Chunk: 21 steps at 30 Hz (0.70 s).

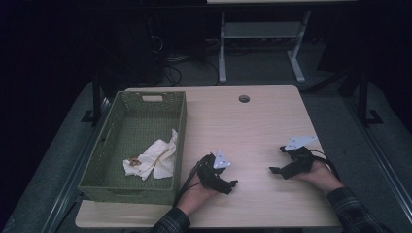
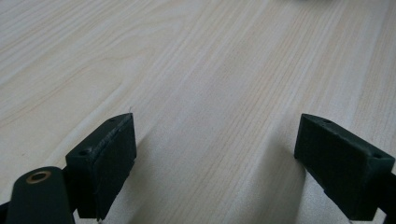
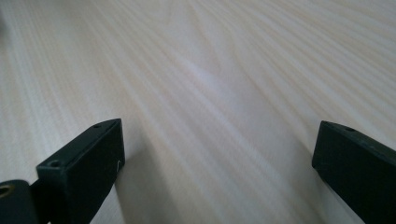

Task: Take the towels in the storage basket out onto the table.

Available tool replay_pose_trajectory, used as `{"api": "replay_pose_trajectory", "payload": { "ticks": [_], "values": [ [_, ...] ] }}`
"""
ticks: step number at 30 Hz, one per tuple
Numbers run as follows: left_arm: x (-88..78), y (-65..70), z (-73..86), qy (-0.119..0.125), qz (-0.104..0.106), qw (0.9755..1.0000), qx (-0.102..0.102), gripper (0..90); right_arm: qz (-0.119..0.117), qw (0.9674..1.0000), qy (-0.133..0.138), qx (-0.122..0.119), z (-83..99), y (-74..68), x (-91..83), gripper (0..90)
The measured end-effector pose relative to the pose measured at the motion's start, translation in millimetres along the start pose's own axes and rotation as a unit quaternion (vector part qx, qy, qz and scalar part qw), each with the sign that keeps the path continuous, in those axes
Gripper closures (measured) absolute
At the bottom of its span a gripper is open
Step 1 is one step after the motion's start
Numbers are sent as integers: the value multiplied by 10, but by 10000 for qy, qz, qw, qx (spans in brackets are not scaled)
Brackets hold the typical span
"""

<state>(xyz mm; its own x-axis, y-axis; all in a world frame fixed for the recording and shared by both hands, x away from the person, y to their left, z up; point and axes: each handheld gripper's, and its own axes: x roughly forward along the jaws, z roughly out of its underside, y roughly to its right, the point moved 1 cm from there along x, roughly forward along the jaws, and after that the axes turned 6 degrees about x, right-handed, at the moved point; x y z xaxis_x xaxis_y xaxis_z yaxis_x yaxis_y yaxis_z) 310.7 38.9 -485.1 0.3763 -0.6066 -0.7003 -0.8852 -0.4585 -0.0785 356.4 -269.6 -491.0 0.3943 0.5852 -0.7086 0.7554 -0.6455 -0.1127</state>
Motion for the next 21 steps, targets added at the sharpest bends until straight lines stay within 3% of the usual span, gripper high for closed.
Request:
{"api": "replay_pose_trajectory", "payload": {
  "ticks": [21],
  "values": [
    [-9, 7, -23, -107, -159, 9995, -243, 130, -27, 10000, -6, -25, 51, -21, -50, 18]
  ]
}}
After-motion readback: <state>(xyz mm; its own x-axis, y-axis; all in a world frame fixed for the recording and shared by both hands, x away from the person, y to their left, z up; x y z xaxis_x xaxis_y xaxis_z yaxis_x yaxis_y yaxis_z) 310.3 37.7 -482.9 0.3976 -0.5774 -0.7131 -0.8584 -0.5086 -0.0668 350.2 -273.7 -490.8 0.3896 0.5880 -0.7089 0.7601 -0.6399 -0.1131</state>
